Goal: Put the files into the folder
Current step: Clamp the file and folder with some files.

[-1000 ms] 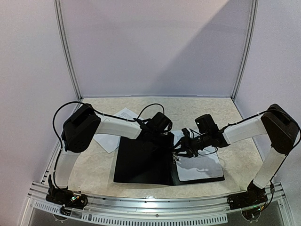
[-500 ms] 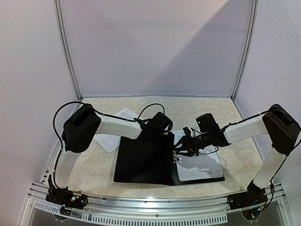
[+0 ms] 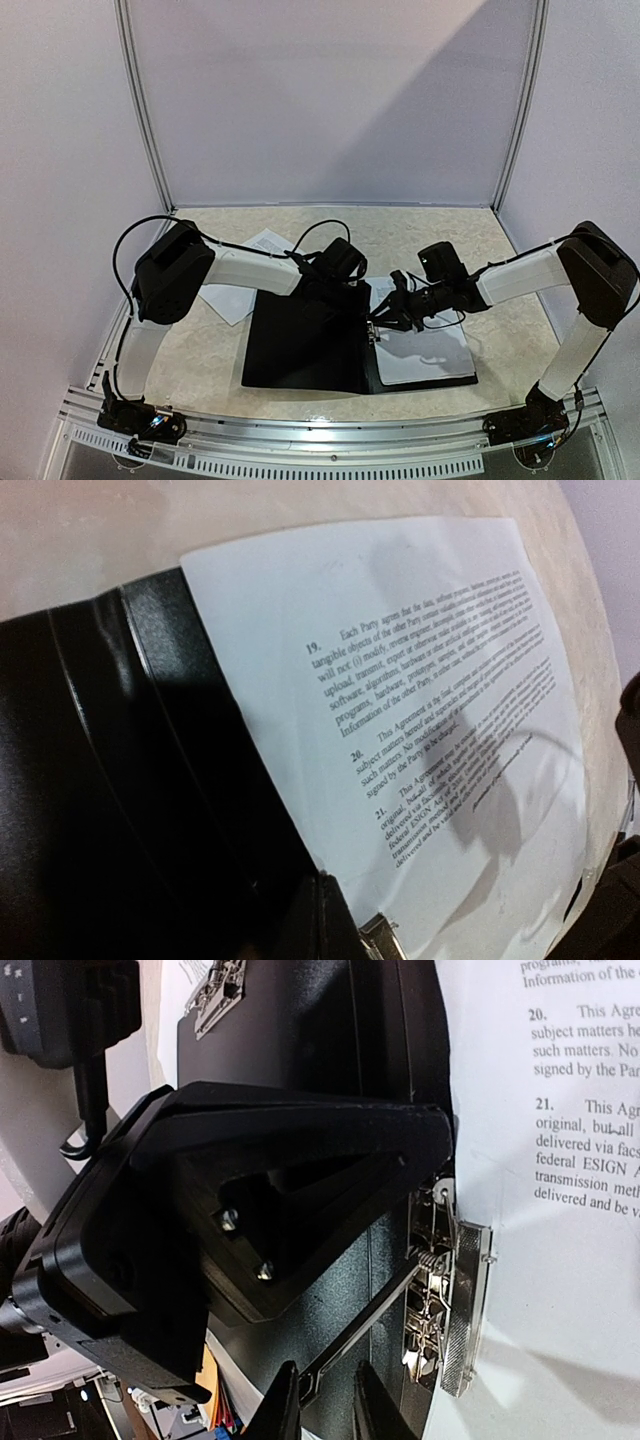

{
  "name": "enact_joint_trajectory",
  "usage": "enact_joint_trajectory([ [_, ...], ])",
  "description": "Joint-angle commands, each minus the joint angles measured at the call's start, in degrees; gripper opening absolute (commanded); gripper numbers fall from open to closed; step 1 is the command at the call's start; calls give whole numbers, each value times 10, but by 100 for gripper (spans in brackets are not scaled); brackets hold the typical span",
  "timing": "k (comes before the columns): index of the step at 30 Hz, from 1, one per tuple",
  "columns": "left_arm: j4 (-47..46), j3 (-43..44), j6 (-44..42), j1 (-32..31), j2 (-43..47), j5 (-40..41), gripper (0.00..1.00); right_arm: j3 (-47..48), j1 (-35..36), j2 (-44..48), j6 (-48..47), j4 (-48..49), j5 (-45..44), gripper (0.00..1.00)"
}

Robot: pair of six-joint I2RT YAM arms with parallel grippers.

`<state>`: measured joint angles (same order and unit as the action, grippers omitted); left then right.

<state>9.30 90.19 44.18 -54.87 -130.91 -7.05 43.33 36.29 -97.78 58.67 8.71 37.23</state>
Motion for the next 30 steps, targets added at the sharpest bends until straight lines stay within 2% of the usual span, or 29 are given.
enact_joint_trajectory([
  [1, 49, -5, -5, -18, -36, -10, 0, -13, -4, 13, 6, 16, 6, 17],
  [16, 50, -2, -5, -17, -42, -12, 0, -27, -3, 16, 33, 51, 26, 18],
  [30, 50, -1, -5, -17, -44, -13, 0, -39, 0, 15, 38, 62, 32, 7],
])
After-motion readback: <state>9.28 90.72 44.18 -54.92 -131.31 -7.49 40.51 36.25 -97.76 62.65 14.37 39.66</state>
